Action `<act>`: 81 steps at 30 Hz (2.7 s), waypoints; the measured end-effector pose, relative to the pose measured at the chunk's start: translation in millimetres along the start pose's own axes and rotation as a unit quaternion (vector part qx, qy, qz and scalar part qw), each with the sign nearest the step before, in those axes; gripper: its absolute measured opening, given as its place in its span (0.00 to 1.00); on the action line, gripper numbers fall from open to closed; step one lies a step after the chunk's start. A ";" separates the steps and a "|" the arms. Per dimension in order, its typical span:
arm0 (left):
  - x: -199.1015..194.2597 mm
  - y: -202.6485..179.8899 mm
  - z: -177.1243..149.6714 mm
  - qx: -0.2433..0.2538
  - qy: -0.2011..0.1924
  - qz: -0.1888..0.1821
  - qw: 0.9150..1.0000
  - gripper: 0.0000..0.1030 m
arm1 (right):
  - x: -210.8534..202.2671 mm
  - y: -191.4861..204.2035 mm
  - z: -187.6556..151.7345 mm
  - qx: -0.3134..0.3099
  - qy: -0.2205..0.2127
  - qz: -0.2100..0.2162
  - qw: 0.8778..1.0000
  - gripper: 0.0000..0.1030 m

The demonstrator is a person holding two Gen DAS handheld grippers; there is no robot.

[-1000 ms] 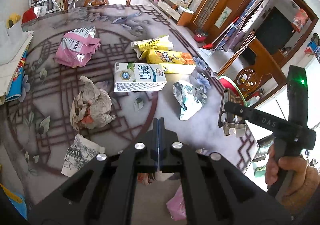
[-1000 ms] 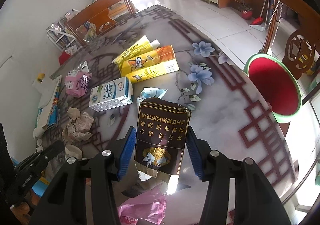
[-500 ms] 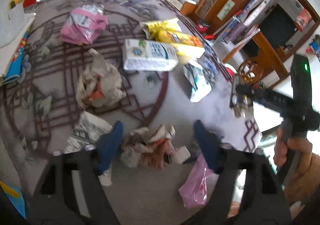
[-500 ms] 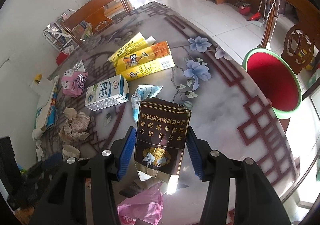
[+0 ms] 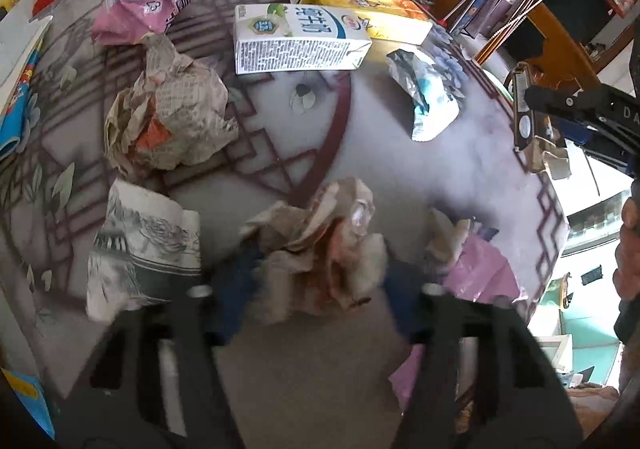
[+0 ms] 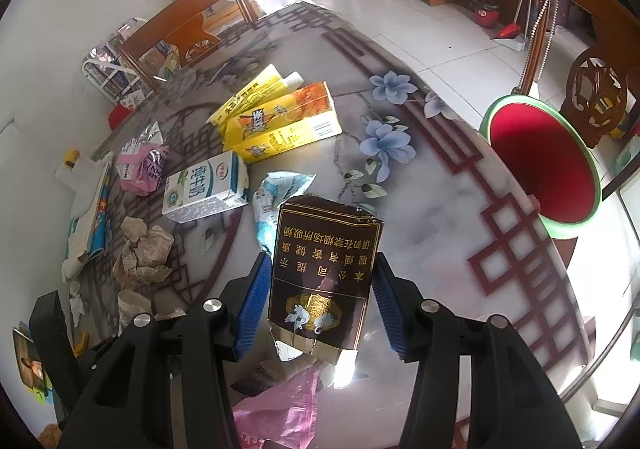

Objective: Collect trash

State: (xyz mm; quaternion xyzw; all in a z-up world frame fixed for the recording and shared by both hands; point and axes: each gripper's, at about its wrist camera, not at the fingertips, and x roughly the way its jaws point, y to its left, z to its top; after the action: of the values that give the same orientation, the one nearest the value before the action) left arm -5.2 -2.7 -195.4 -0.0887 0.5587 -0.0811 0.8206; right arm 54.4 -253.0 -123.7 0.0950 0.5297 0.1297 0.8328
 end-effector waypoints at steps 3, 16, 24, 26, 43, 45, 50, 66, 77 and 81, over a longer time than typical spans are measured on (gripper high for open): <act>-2.2 1.0 6.2 -0.014 -0.005 -0.015 1.000 0.38 | -1.4 -2.3 3.3 0.001 -0.001 0.001 1.000 0.48; -41.7 -35.7 56.5 -0.028 -0.096 -0.050 0.994 0.36 | -9.1 -25.5 24.6 0.005 -0.008 0.009 1.000 0.48; -44.0 -63.2 78.3 -0.028 -0.114 -0.058 0.991 0.36 | -9.6 -49.2 37.0 0.007 -0.004 0.014 1.000 0.48; -42.4 -69.9 82.5 -0.029 -0.116 -0.058 0.991 0.36 | -9.2 -55.6 39.9 0.009 -0.003 0.014 1.000 0.48; -18.0 -122.1 124.1 -0.033 -0.117 -0.067 0.990 0.36 | -4.2 -116.6 76.6 0.028 -0.002 0.016 0.999 0.48; -15.3 -132.5 129.1 -0.027 -0.117 -0.070 0.990 0.36 | -4.7 -126.0 80.8 0.033 -0.003 0.016 0.999 0.48; -1.4 -156.1 138.8 -0.015 -0.107 -0.076 0.991 0.36 | -6.5 -153.4 87.8 0.050 -0.005 0.019 0.999 0.48; 67.7 -295.5 199.6 0.074 -0.059 -0.141 0.985 0.43 | -40.8 -277.6 104.4 0.141 -0.045 -0.008 0.989 0.51; 65.6 -301.6 196.2 0.072 -0.061 -0.146 0.985 0.72 | -54.4 -311.6 103.6 0.181 -0.065 -0.029 0.981 0.80; 54.4 -282.7 187.7 0.060 -0.068 -0.136 0.987 0.72 | -48.6 -303.2 95.9 0.188 -0.053 -0.026 0.980 0.80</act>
State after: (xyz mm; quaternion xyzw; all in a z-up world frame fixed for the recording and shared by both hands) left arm 179.6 -279.5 -110.2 -0.1198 0.4788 -0.2189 0.8417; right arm 156.6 -557.9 -131.2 0.2429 0.5016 0.0013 0.8303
